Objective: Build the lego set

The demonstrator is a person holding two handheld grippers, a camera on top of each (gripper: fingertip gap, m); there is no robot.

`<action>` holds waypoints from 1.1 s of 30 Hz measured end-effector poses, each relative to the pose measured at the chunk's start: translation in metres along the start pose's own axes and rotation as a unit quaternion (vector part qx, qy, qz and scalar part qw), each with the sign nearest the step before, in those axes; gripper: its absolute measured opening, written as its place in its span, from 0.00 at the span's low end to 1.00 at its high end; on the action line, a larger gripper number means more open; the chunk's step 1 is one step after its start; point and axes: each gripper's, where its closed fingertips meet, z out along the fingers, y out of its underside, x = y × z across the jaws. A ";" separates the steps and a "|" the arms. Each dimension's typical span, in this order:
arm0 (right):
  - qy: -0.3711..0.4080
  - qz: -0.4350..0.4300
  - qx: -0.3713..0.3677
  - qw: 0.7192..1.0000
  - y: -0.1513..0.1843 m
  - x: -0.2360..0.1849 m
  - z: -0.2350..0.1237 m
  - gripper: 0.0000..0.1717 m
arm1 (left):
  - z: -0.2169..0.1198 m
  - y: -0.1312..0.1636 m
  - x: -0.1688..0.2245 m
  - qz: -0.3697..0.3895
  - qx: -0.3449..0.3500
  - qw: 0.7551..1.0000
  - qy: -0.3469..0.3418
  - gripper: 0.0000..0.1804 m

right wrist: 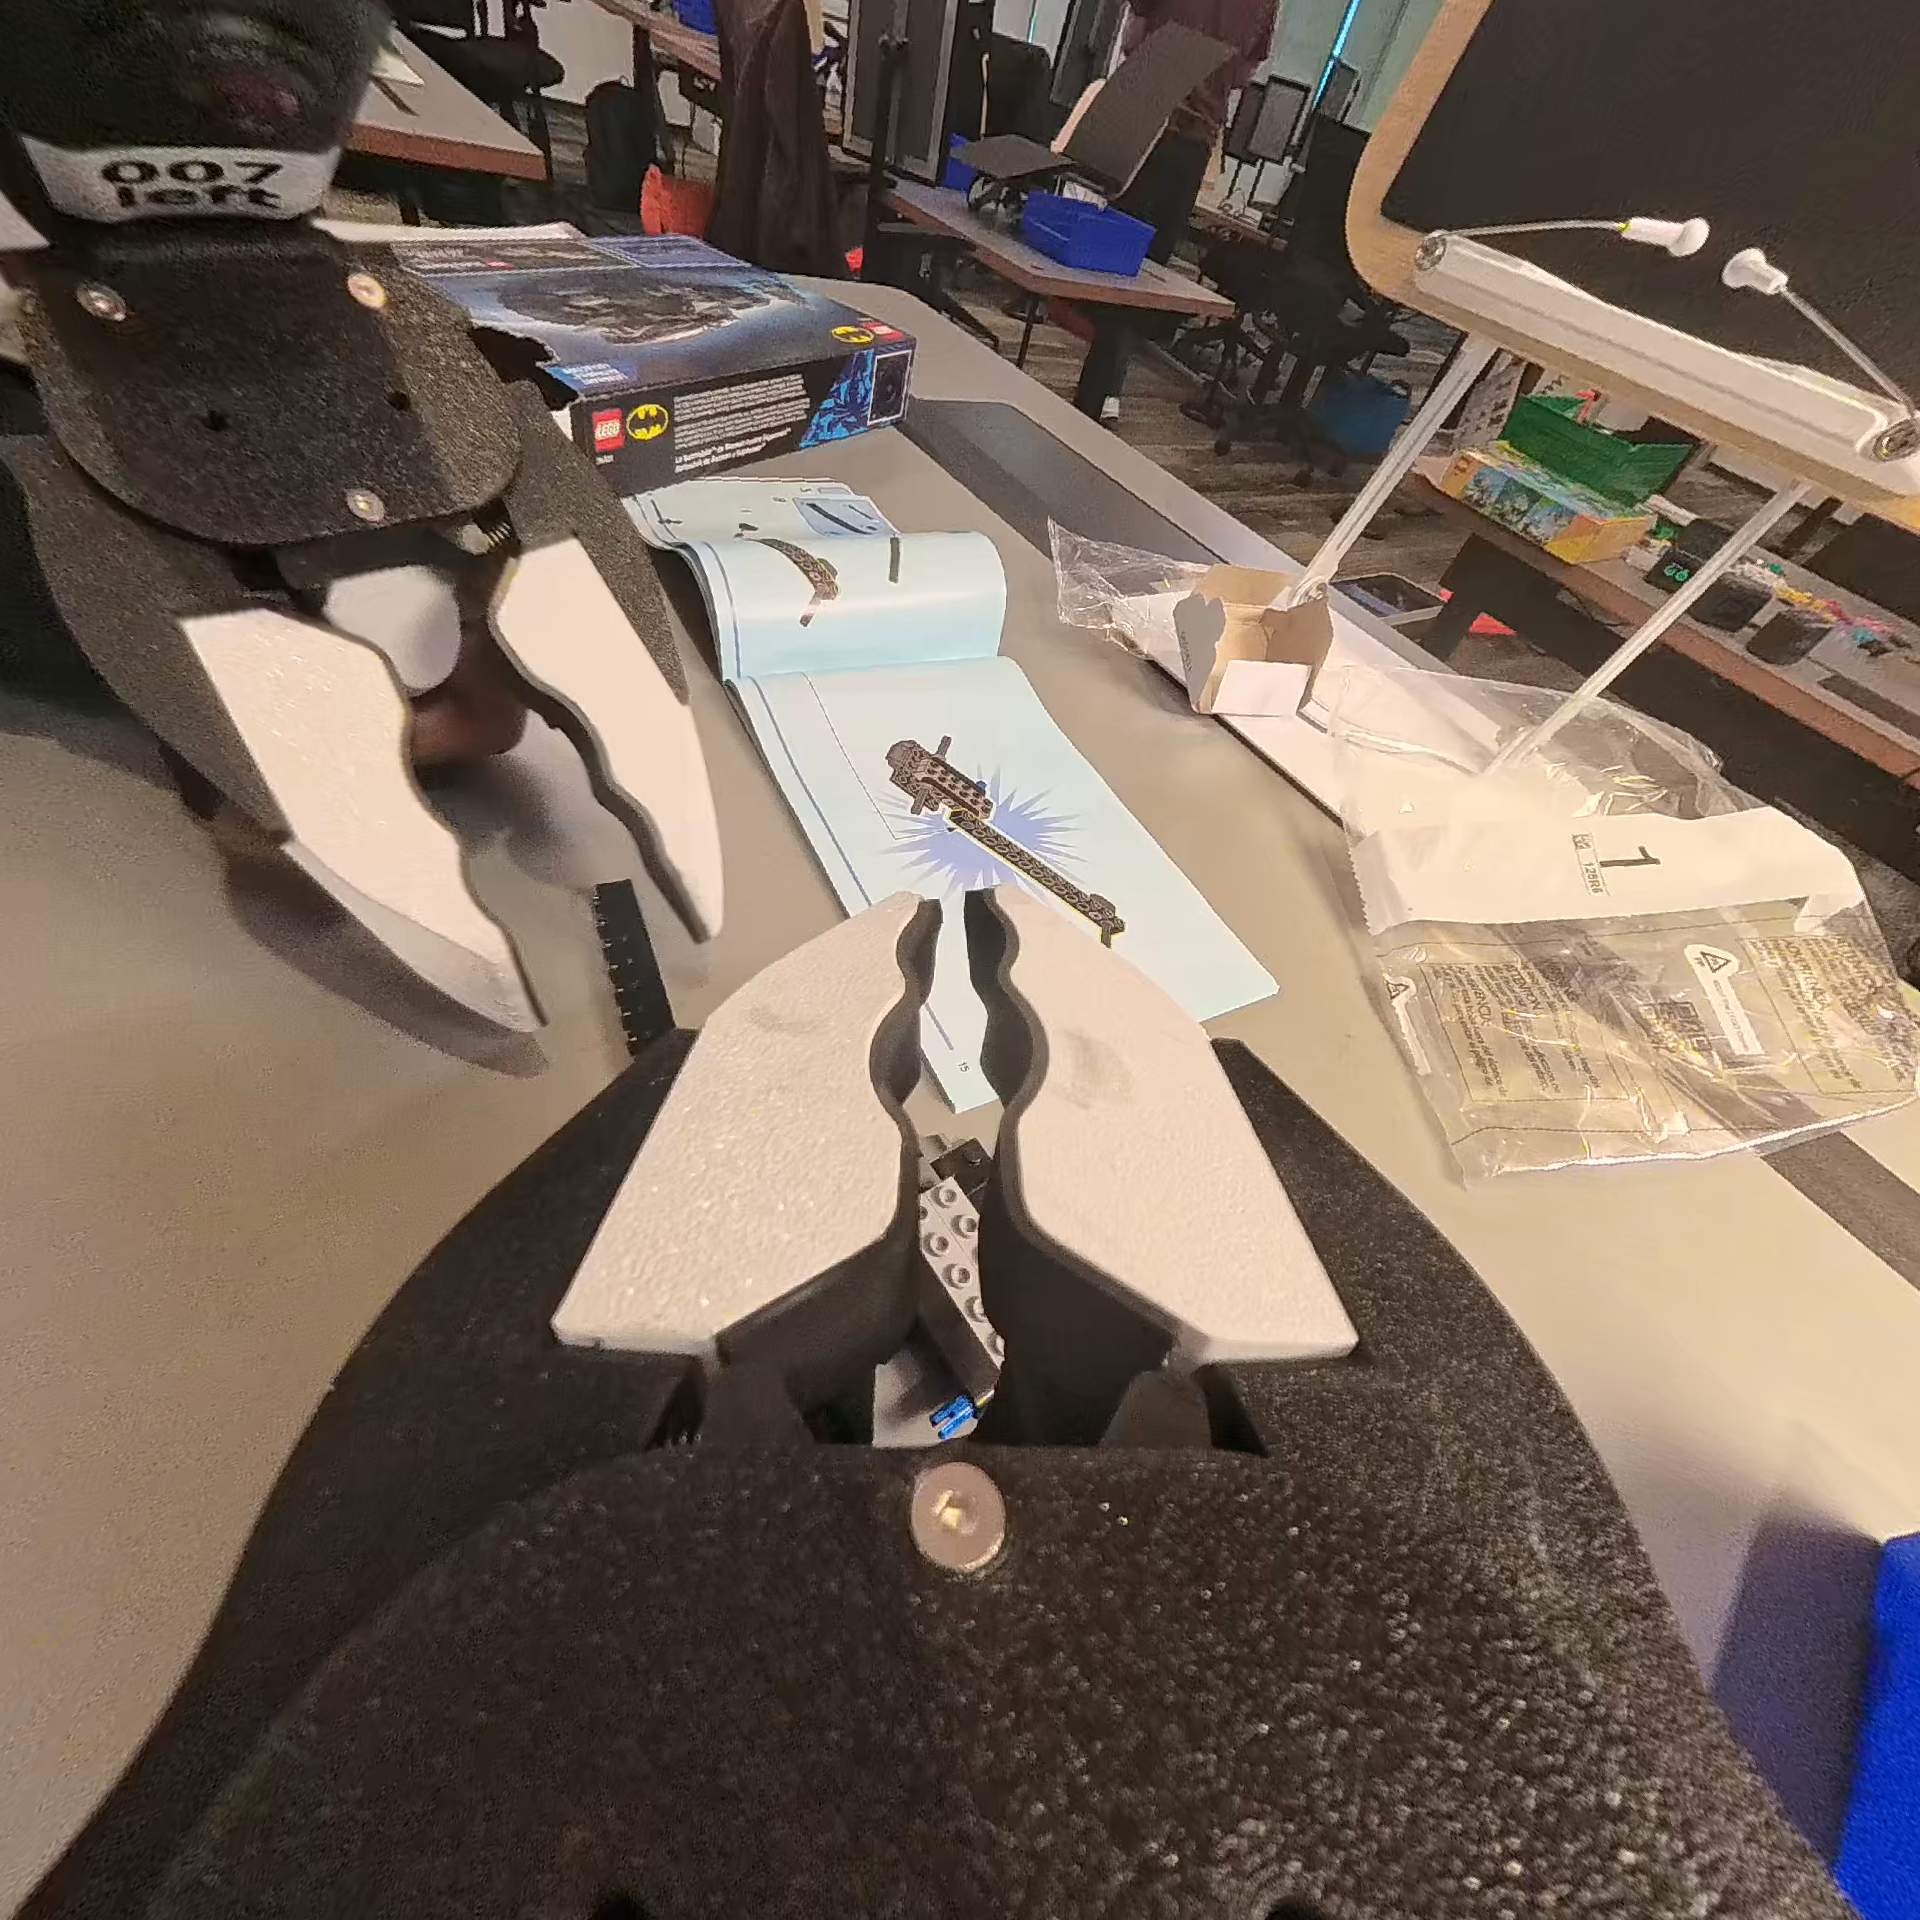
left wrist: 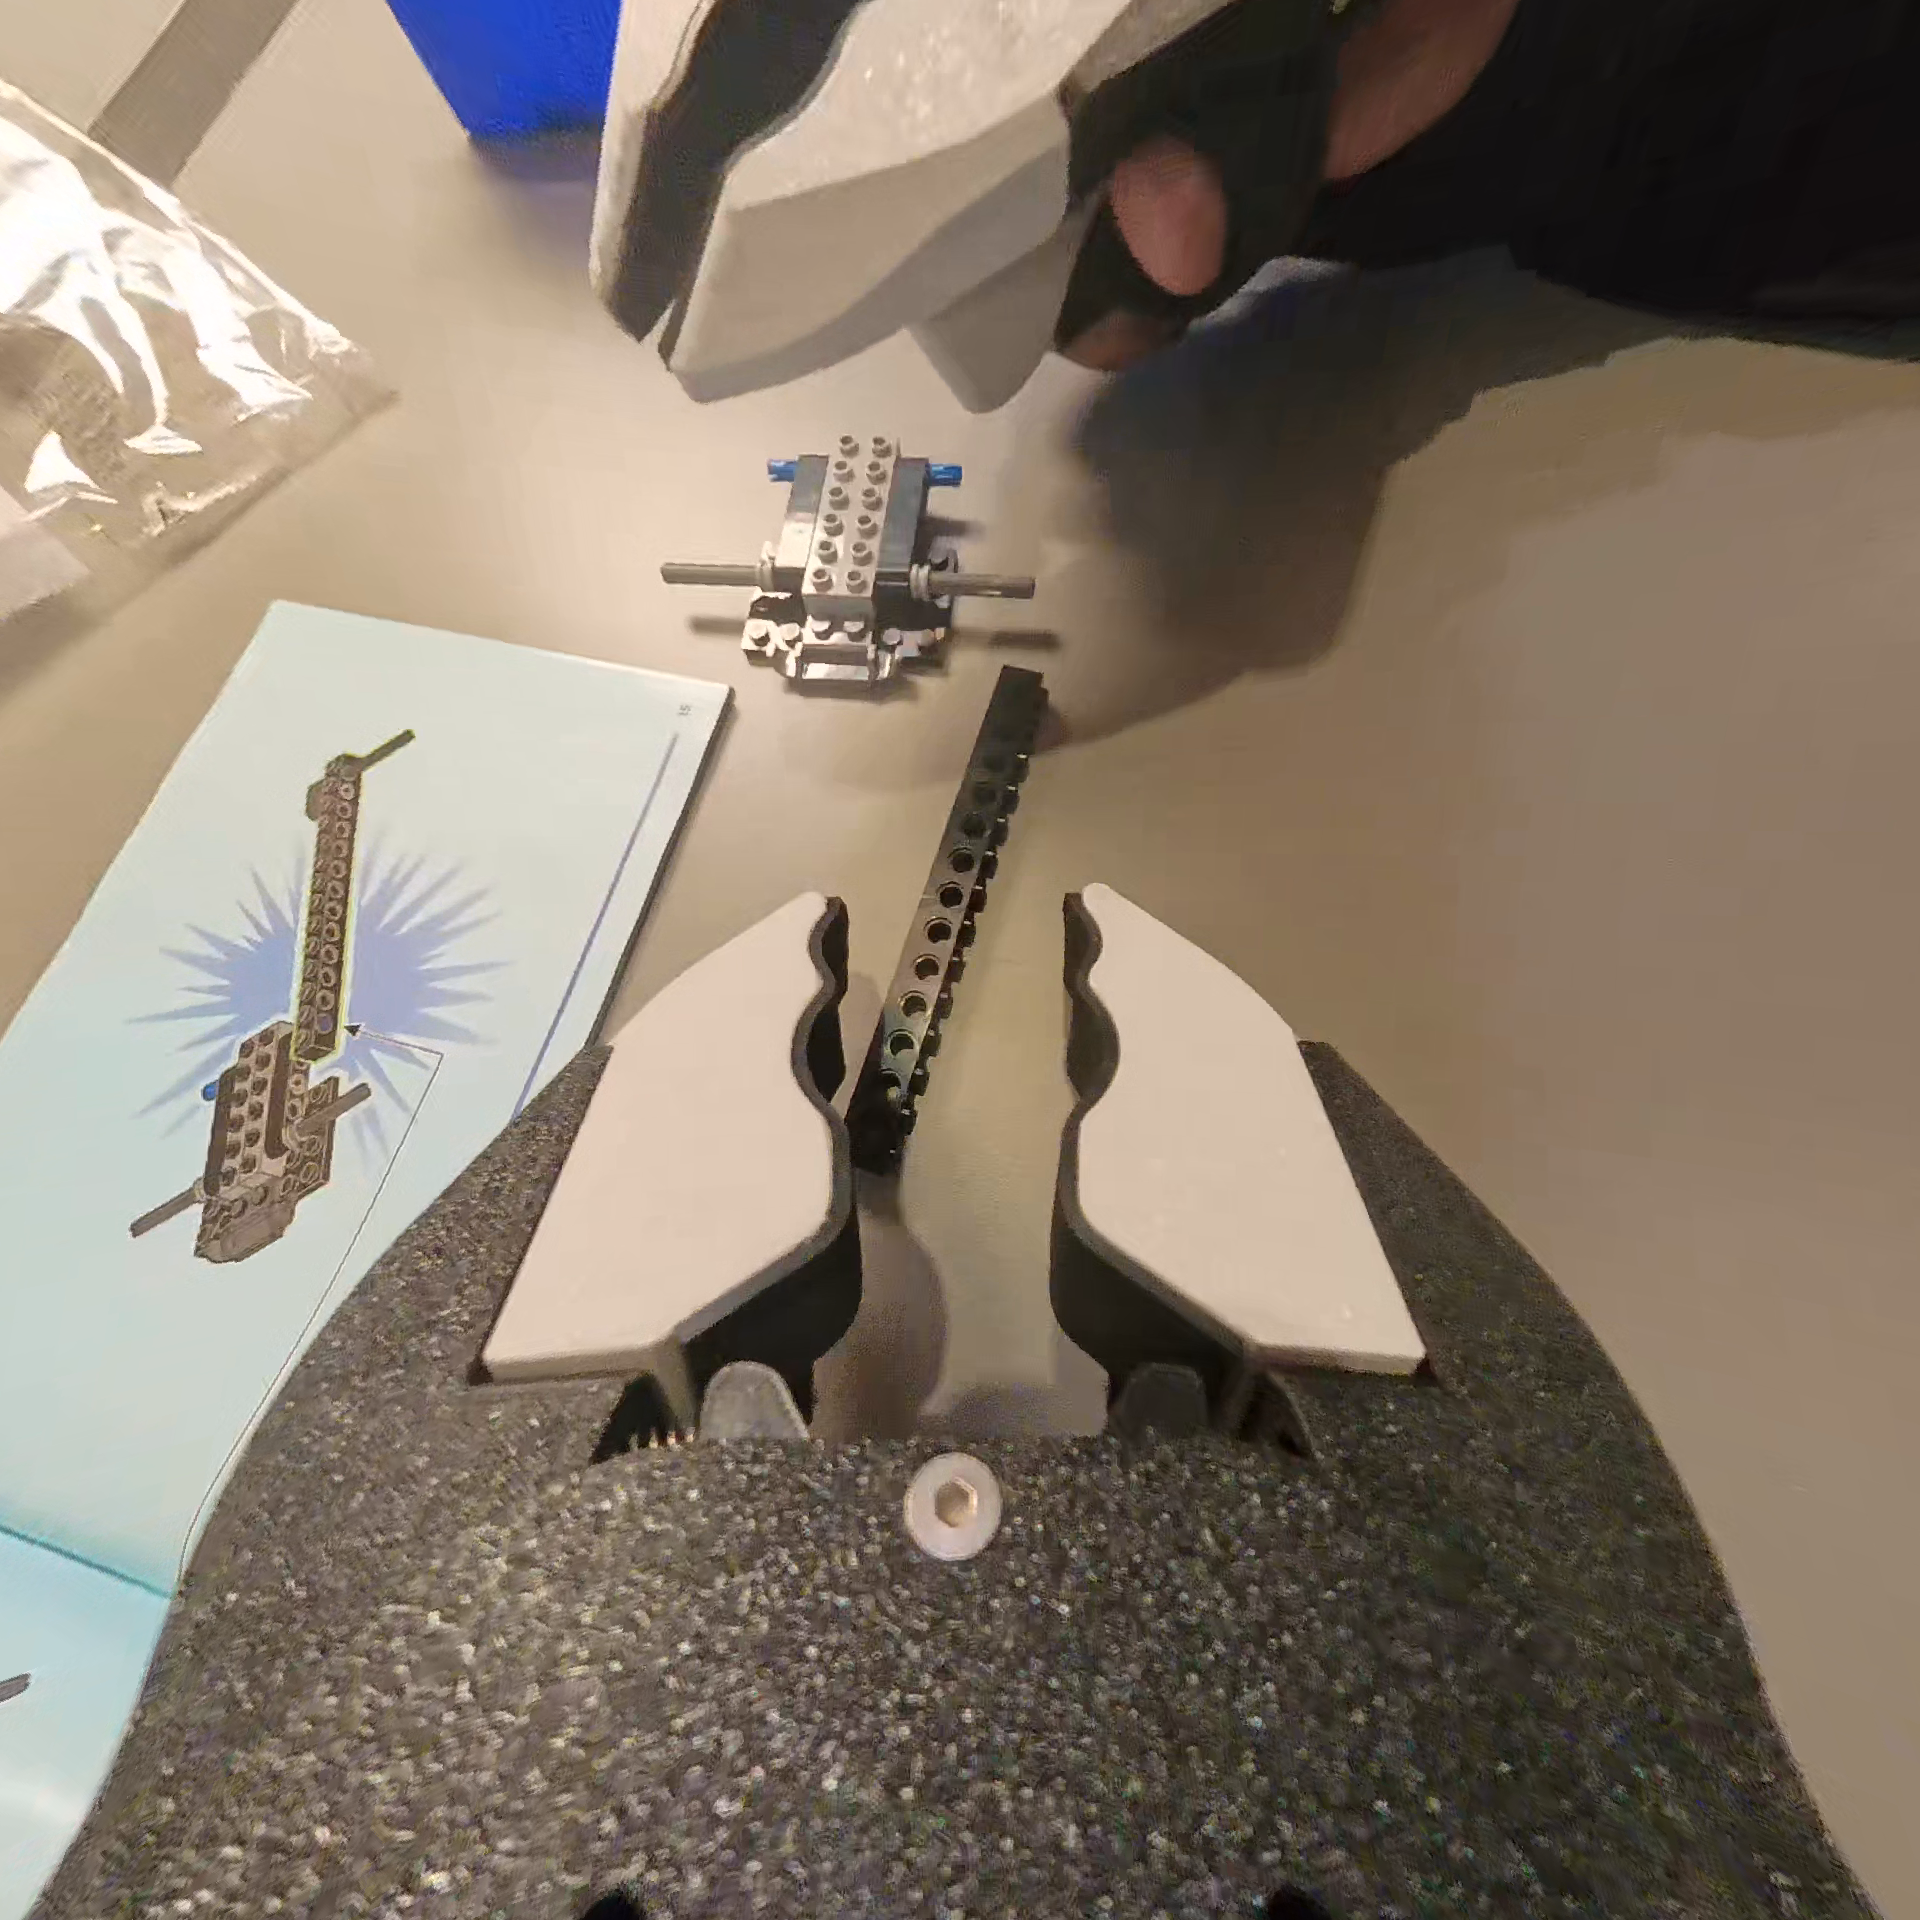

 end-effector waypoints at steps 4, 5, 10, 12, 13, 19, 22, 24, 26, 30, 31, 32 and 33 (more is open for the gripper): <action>0.000 0.003 -0.001 1.000 0.000 0.000 0.000 0.03 | 0.007 0.012 -0.010 -0.019 -0.052 0.998 -0.038 0.21; 0.000 0.004 -0.001 1.000 0.000 0.000 0.000 0.03 | 0.009 0.016 -0.011 -0.020 -0.064 0.997 -0.044 0.20; 0.000 0.003 -0.004 1.000 0.001 -0.002 0.002 0.03 | 0.009 0.021 -0.011 -0.023 -0.081 0.995 -0.053 0.08; -0.001 0.003 -0.004 1.000 0.002 -0.002 0.002 0.03 | 0.010 0.021 -0.010 -0.010 -0.083 0.995 -0.058 0.07; -0.001 0.003 -0.004 1.000 0.002 -0.003 0.003 0.03 | 0.011 0.020 -0.009 -0.009 -0.084 0.995 -0.058 0.07; 0.000 0.001 -0.007 1.000 0.004 -0.004 0.004 0.03 | 0.012 0.019 -0.005 -0.019 -0.083 0.995 -0.043 0.07; 0.000 0.000 -0.008 1.000 0.005 -0.004 0.005 0.03 | 0.012 0.019 -0.005 -0.017 -0.083 0.995 -0.045 0.07; 0.000 0.000 -0.009 1.000 0.005 -0.004 0.005 0.03 | 0.012 0.019 -0.005 -0.017 -0.083 0.995 -0.045 0.07; 0.000 -0.001 -0.010 1.000 0.005 -0.005 0.005 0.03 | 0.012 0.019 -0.005 -0.017 -0.083 0.995 -0.045 0.07; 0.001 0.000 -0.011 1.000 0.006 -0.004 0.005 0.03 | 0.012 0.019 -0.005 -0.017 -0.082 0.995 -0.045 0.07; 0.002 0.001 -0.012 1.000 0.007 -0.003 0.005 0.03 | 0.012 0.019 -0.005 -0.016 -0.082 0.996 -0.045 0.07; 0.004 0.002 -0.012 1.000 0.007 -0.003 0.005 0.03 | 0.012 0.019 -0.005 -0.016 -0.082 0.996 -0.045 0.07; 0.006 0.005 -0.011 1.000 0.007 -0.001 0.005 0.03 | 0.012 0.019 -0.005 -0.015 -0.082 0.996 -0.045 0.07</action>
